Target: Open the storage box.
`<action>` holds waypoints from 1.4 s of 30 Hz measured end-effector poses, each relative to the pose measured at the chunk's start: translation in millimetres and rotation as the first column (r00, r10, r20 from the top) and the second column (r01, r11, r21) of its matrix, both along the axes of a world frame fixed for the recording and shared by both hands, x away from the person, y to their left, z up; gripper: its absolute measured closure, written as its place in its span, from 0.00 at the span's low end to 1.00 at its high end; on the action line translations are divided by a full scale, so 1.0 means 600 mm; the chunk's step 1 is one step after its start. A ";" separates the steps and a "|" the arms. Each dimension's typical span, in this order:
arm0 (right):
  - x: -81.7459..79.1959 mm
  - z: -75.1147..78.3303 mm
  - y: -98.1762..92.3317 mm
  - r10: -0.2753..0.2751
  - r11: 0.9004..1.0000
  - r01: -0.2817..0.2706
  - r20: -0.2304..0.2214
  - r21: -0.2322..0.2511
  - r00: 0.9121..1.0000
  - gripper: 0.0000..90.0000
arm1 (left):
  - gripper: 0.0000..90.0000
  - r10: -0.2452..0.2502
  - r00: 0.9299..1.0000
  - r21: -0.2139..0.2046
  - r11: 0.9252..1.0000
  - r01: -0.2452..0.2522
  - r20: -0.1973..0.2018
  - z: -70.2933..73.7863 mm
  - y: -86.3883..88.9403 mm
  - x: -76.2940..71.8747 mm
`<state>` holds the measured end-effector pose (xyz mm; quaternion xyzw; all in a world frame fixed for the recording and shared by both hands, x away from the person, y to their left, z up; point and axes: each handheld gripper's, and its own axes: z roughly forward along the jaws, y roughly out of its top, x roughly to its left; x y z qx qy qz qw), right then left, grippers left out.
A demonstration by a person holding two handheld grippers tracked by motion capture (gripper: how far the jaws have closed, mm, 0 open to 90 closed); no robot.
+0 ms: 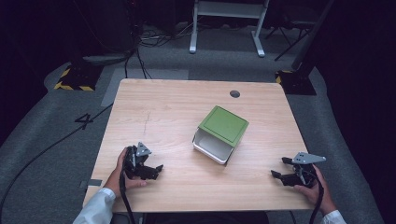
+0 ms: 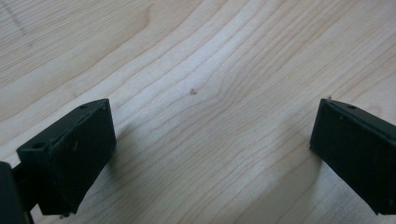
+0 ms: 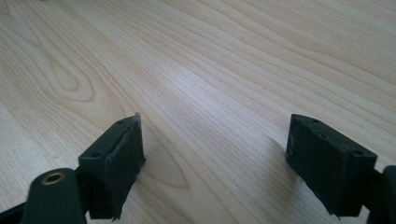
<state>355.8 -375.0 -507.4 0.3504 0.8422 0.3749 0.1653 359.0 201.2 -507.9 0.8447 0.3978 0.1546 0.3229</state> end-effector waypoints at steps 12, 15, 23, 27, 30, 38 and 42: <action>0.002 0.000 0.001 -0.003 1.000 0.003 -0.003 0.003 1.000 0.21 | 0.01 -0.152 0.988 -0.006 0.988 0.152 -0.005 0.000 -0.064 0.010; 0.002 0.000 0.001 -0.003 1.000 0.003 -0.003 0.003 1.000 0.21 | 0.01 -0.187 0.982 0.000 0.982 0.187 -0.013 0.001 -0.083 0.010; 0.002 0.000 0.001 -0.001 1.000 0.001 -0.002 0.003 1.000 0.21 | 0.18 -0.287 0.958 0.008 0.958 0.287 -0.004 0.017 -0.118 0.005; 0.002 0.000 0.001 -0.001 1.000 0.001 -0.003 0.004 1.000 0.21 | 0.21 -0.313 0.950 -0.013 0.950 0.313 0.016 0.029 -0.130 0.004; 0.002 0.000 0.001 -0.001 1.000 0.001 -0.003 0.004 1.000 0.21 | 0.21 -0.330 0.943 -0.021 0.944 0.330 0.035 0.041 -0.141 0.004; 0.002 0.000 0.001 -0.001 1.000 0.001 -0.003 0.004 1.000 0.21 | 0.21 -0.386 0.918 0.000 0.922 0.388 0.089 0.072 -0.183 0.004; 0.002 0.000 0.001 0.000 1.000 0.000 -0.001 0.003 1.000 0.21 | 0.21 -0.417 0.902 0.003 0.908 0.419 0.112 0.085 -0.206 0.006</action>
